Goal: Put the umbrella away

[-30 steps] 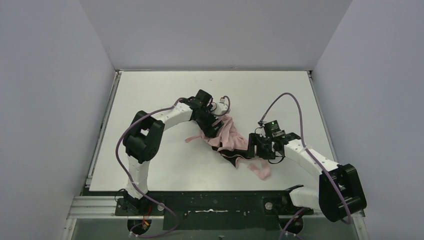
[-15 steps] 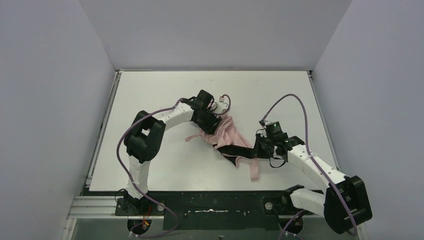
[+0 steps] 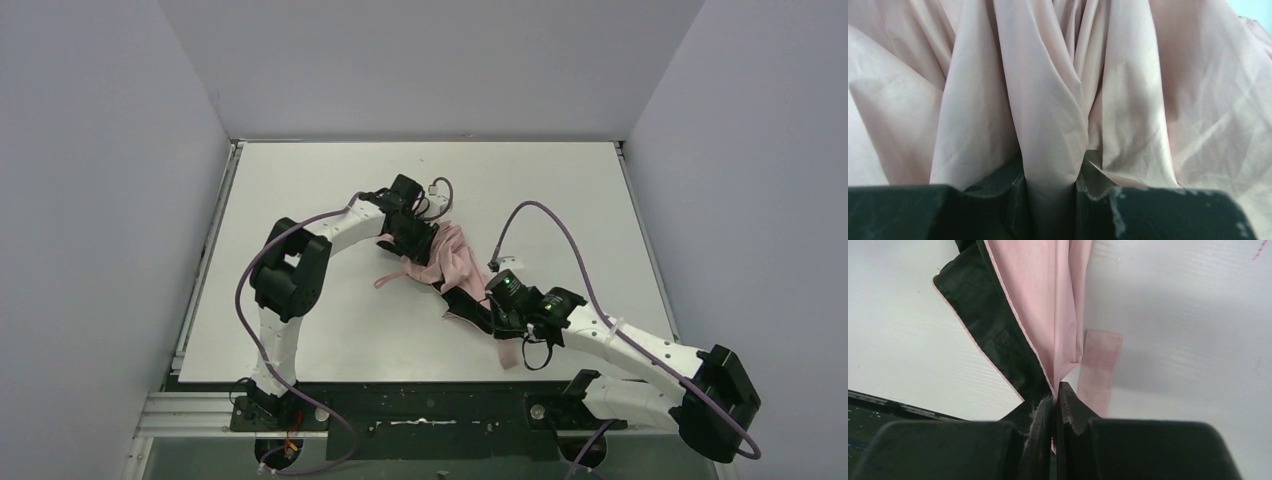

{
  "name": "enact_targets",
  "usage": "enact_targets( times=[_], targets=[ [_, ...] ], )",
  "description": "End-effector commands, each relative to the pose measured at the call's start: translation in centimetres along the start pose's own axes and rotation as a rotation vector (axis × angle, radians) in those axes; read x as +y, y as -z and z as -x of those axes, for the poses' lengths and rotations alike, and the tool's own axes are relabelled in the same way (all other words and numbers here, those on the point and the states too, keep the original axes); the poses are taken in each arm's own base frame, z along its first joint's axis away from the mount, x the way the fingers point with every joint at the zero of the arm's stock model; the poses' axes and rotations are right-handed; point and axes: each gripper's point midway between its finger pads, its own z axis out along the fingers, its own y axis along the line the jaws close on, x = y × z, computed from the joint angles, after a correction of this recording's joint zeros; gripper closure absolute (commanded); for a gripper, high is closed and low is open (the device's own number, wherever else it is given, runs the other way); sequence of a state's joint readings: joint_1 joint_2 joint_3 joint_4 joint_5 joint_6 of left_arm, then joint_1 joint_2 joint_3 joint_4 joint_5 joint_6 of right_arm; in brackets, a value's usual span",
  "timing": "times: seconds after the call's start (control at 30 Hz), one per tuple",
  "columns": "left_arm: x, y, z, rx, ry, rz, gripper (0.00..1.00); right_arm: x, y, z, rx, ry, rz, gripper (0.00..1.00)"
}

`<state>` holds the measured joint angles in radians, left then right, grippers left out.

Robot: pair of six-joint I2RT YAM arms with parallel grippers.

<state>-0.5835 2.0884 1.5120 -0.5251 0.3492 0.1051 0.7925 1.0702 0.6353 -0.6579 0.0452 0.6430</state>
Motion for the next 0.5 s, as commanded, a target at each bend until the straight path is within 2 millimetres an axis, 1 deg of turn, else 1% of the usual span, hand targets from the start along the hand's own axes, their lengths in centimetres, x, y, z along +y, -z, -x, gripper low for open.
enact_targets(
  times=[0.0, 0.23, 0.3, 0.4, 0.47],
  targets=[
    [5.8, 0.7, 0.6, -0.021, 0.142, 0.202, 1.00, -1.4, 1.3, -1.7, 0.055, 0.039, -0.133, 1.00],
    [7.0, 1.2, 0.7, 0.002, 0.152, 0.275, 1.00, -1.6, -0.4, -3.6, 0.110, 0.126, -0.240, 1.00],
    [7.1, 1.3, 0.8, 0.007, 0.141, 0.288, 1.00, -1.7, -0.7, -3.6, 0.101, 0.142, -0.271, 1.00],
    [6.4, 1.3, 1.1, 0.014, 0.096, 0.271, 1.00, -0.9, -0.2, -2.3, 0.044, 0.139, -0.243, 0.95],
    [5.7, 1.3, 1.2, 0.012, 0.061, 0.253, 1.00, 0.4, 0.6, -0.9, -0.017, 0.126, -0.176, 0.86]
  ],
)
